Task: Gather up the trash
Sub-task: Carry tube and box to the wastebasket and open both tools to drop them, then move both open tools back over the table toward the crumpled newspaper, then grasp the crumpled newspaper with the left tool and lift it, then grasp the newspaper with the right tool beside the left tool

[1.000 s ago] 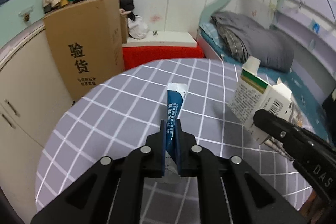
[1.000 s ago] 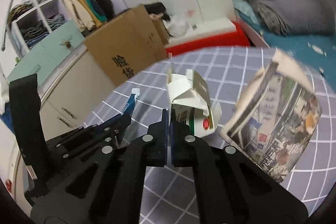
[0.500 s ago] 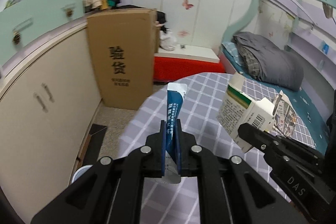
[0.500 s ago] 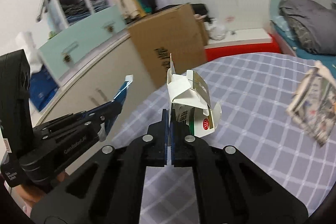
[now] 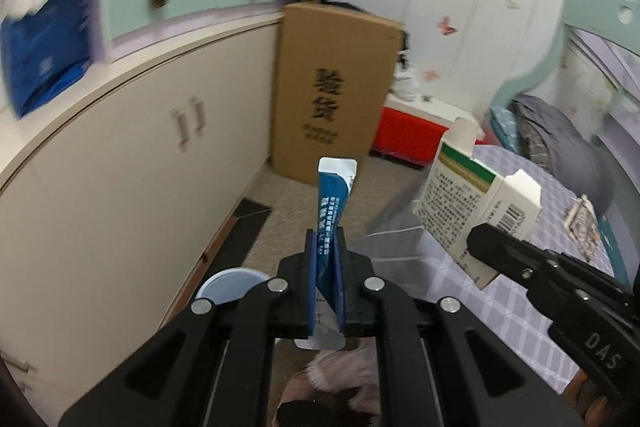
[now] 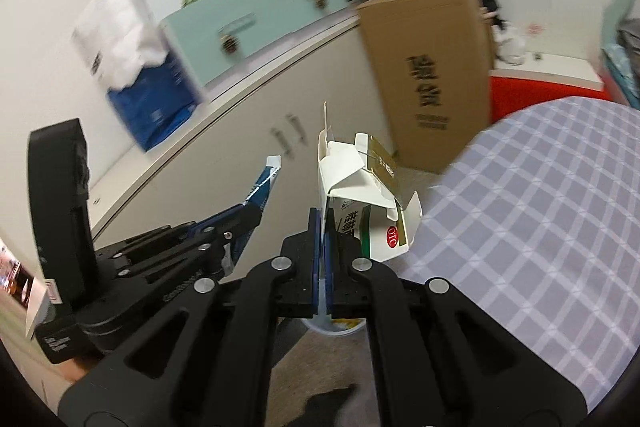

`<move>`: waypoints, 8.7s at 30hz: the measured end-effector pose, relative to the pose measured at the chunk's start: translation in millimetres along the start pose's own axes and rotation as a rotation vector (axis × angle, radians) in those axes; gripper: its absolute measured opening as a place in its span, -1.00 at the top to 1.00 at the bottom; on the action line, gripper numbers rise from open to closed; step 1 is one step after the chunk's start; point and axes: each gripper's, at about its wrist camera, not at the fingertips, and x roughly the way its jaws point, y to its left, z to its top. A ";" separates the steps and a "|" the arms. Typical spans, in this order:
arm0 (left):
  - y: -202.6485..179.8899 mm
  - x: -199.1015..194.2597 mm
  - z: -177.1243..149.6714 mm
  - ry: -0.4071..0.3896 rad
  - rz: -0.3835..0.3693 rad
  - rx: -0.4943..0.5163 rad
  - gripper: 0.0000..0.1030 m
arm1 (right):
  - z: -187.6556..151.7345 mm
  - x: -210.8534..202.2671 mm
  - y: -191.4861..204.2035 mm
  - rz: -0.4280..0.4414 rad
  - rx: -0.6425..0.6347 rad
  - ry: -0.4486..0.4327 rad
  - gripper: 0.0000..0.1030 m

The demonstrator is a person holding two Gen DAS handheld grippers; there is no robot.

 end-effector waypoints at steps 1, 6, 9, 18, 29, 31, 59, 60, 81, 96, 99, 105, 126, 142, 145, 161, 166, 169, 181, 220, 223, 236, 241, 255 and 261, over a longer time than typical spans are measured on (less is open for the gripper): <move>13.1 0.6 -2.9 0.006 0.010 -0.015 0.85 | -1.6 7.6 8.6 0.011 -0.007 0.012 0.96; 66.0 10.0 -16.4 0.046 0.048 -0.085 0.85 | -13.4 57.5 48.4 0.047 -0.048 0.089 0.96; 90.5 19.1 -23.5 0.072 0.067 -0.117 0.85 | -21.5 85.7 61.4 0.067 -0.044 0.135 0.96; 131.7 63.9 -46.6 0.173 0.121 -0.147 0.85 | -43.7 153.3 65.8 0.059 -0.028 0.245 0.96; 140.4 137.1 -47.5 0.275 0.119 -0.165 0.82 | -51.6 201.0 39.2 -0.033 0.000 0.257 0.96; 140.7 145.8 -45.1 0.280 0.114 -0.173 0.60 | -52.4 206.6 32.7 -0.045 0.008 0.260 0.96; 199.0 163.1 -79.5 0.361 0.233 -0.296 -0.43 | -70.1 254.4 31.4 -0.035 0.022 0.376 0.96; 205.3 160.0 -81.1 0.346 0.237 -0.317 -0.43 | -69.3 256.3 32.8 -0.032 0.020 0.378 0.96; 209.7 136.6 -81.2 0.310 0.230 -0.341 -0.43 | -66.0 261.2 32.2 -0.061 0.023 0.350 -0.50; 139.3 43.9 -37.2 0.098 0.215 -0.268 -0.46 | -20.6 126.3 26.3 -0.057 0.053 0.094 -0.50; 102.0 22.7 -22.4 0.044 0.179 -0.204 -0.51 | -9.2 81.0 16.0 -0.070 0.046 0.019 -0.50; -4.9 -1.1 -5.6 -0.011 0.087 -0.046 -0.56 | 0.8 -12.5 -38.8 -0.145 0.104 -0.098 -0.52; -383.5 43.1 -53.7 0.096 -0.112 0.480 -0.62 | -68.4 -273.0 -321.8 -0.514 0.525 -0.380 -0.62; -551.5 112.0 -93.6 0.076 -0.055 0.746 -0.63 | -99.0 -288.1 -445.1 -0.482 0.741 -0.376 -0.63; -560.0 122.8 -91.8 0.077 -0.035 0.756 -0.63 | -100.3 -287.3 -455.2 -0.462 0.757 -0.380 -0.64; -544.0 118.6 -68.8 0.053 -0.118 0.684 0.68 | -89.5 -280.2 -455.7 -0.433 0.735 -0.370 -0.66; -514.1 94.9 -44.5 0.006 -0.152 0.608 0.81 | -79.7 -276.0 -445.2 -0.419 0.709 -0.353 -0.67; -487.1 84.5 -25.8 0.015 -0.197 0.524 0.85 | -73.4 -272.6 -436.8 -0.414 0.691 -0.345 -0.67; -382.9 69.7 -1.7 0.090 -0.360 0.306 0.92 | -51.2 -235.9 -389.4 -0.356 0.621 -0.272 -0.67; -231.0 159.4 -7.4 0.311 -0.415 0.036 0.75 | -10.1 -64.4 -307.5 -0.274 0.561 -0.084 0.30; -233.2 161.1 -5.7 0.308 -0.403 0.047 0.75 | -9.3 -63.3 -309.4 -0.287 0.546 -0.072 0.40; -226.2 153.0 -13.8 0.281 -0.411 0.029 0.75 | -20.1 -68.0 -296.8 -0.078 0.571 -0.042 0.94; -220.6 149.3 -15.2 0.275 -0.397 0.036 0.75 | -22.5 -58.0 -272.6 -0.204 0.502 -0.022 0.93; -216.9 153.3 2.2 0.286 -0.362 0.123 0.21 | -14.4 -63.0 -282.6 -0.232 0.506 -0.044 0.10; -224.5 151.3 -2.8 0.232 -0.277 0.177 0.56 | -18.2 -54.8 -282.1 -0.170 0.543 -0.018 0.41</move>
